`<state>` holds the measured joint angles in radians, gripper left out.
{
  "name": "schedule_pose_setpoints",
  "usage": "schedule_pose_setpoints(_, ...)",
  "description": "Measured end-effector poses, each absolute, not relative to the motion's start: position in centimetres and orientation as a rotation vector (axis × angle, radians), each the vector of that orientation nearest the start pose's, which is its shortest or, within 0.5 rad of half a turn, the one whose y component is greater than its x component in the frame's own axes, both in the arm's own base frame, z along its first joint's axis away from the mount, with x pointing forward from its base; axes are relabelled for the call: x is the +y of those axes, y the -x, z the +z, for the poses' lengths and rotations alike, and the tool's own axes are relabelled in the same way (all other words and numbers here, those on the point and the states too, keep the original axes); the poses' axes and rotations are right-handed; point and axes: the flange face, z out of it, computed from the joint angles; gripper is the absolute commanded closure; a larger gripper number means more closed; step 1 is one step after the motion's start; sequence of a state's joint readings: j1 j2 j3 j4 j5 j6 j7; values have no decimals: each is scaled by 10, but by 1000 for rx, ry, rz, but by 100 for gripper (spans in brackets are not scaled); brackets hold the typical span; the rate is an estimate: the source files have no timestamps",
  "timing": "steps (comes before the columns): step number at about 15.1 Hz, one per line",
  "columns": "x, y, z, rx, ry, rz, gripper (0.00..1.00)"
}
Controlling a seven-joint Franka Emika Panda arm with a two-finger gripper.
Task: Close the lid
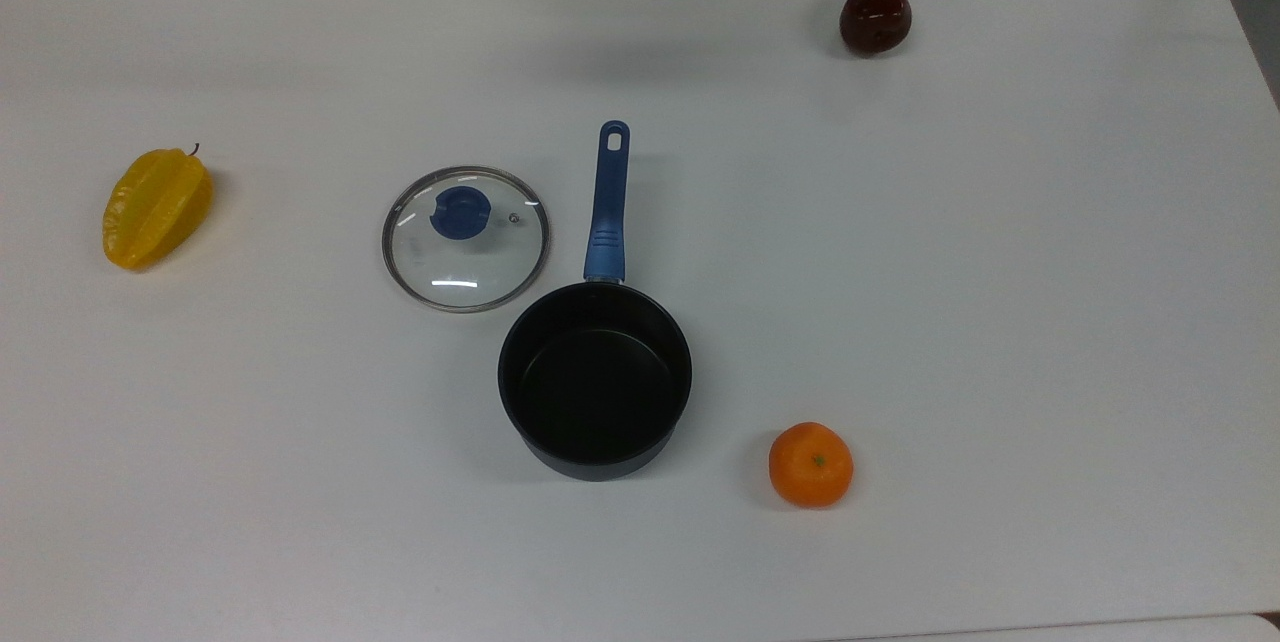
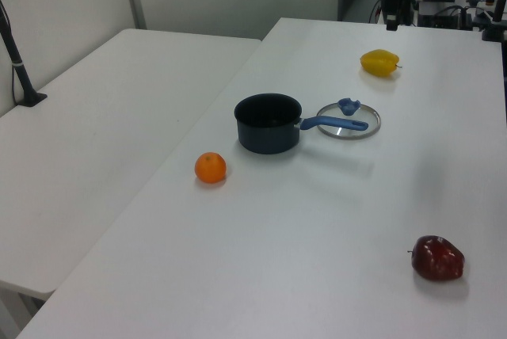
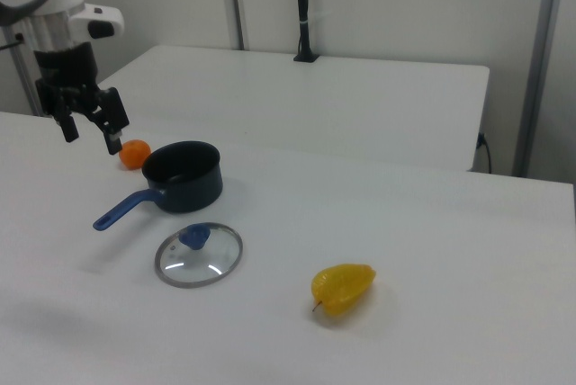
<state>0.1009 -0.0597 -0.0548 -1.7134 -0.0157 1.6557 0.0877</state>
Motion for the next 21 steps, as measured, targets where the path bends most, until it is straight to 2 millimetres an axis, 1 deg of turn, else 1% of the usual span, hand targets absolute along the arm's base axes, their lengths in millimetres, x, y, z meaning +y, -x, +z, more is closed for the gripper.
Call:
schedule_pose_setpoints(1, 18, -542, 591, 64, 3156, -9, 0)
schedule_pose_setpoints(3, 4, -543, 580, 6, 3168, -4, 0)
schedule_pose_setpoints(6, -30, -549, 560, -97, 3170, 10, 0)
schedule_pose_setpoints(7, -42, -555, 549, -107, 3170, 9, 0)
schedule_pose_setpoints(8, -50, -561, 533, -112, 3170, 18, 0)
schedule_pose_setpoints(9, -55, -567, 517, -113, 3171, 26, 0)
schedule_pose_setpoints(12, -57, -581, 461, -115, 3174, 11, 0)
schedule_pose_setpoints(14, -56, -582, 433, -121, 3178, -52, 0)
schedule_pose_setpoints(17, -52, -579, 404, -125, 3179, -166, 0)
schedule_pose_setpoints(21, -48, -577, 374, -121, 3174, -337, 0)
